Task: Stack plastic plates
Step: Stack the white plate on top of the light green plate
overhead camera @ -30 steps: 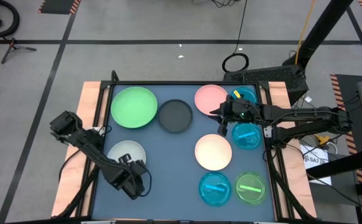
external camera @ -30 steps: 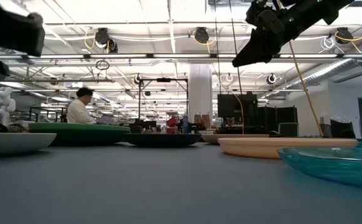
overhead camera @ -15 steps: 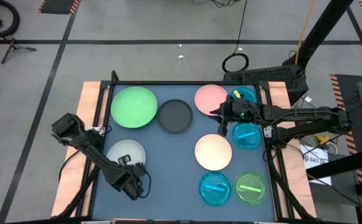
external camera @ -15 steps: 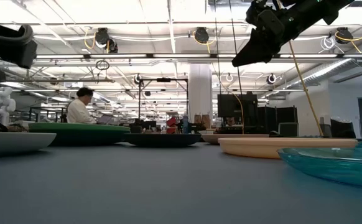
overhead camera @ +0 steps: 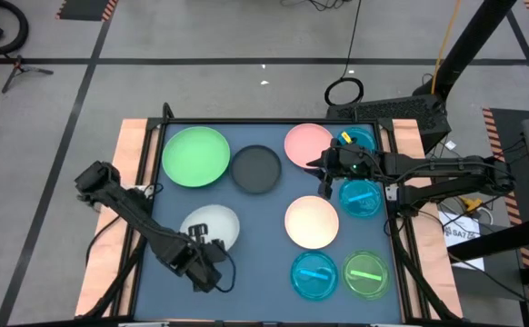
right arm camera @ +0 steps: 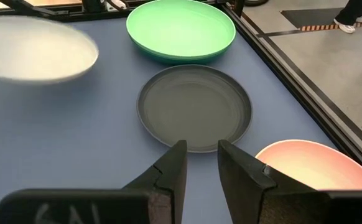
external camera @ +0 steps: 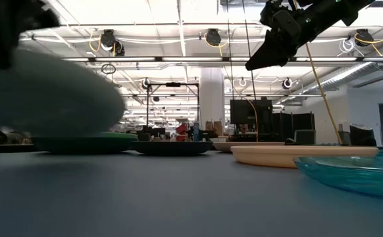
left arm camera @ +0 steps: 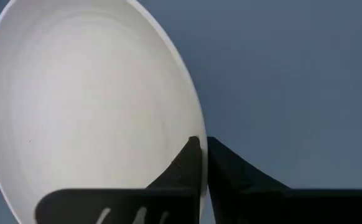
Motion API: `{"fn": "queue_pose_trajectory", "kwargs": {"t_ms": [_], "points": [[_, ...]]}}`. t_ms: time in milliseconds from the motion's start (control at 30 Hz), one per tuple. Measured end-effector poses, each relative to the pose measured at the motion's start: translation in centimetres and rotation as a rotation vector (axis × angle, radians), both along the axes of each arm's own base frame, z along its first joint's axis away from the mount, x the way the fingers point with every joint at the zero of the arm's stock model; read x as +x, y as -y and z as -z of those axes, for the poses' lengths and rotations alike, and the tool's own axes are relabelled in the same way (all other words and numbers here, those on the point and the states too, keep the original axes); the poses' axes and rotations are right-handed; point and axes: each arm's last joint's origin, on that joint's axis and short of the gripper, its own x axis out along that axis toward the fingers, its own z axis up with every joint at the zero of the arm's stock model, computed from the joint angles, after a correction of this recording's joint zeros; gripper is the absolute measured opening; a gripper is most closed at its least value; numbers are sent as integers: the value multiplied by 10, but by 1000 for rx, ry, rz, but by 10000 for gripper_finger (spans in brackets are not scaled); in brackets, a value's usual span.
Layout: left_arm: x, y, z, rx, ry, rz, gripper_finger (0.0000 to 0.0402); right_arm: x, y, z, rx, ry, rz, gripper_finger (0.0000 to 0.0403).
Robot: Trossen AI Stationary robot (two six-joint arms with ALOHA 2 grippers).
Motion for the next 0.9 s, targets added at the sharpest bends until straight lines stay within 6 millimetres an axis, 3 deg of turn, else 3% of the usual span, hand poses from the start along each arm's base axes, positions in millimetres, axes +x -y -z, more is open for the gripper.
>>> {"fn": "queue_pose_trajectory", "kwargs": {"t_ms": [167, 433, 700, 900], "points": [[1, -15, -19, 140, -45, 45, 12, 0, 0, 0, -1, -1, -1, 86], [9, -60, -27, 316, -167, 75, 12, 0, 0, 0, -1, -1, -1, 86], [23, -127, -40, 366, -202, 139, 12, -1, 0, 2, 2, -20, -1, 86], [24, -181, -63, 348, -96, 95, 12, -2, 0, 4, 8, -49, 0, 86]]}}
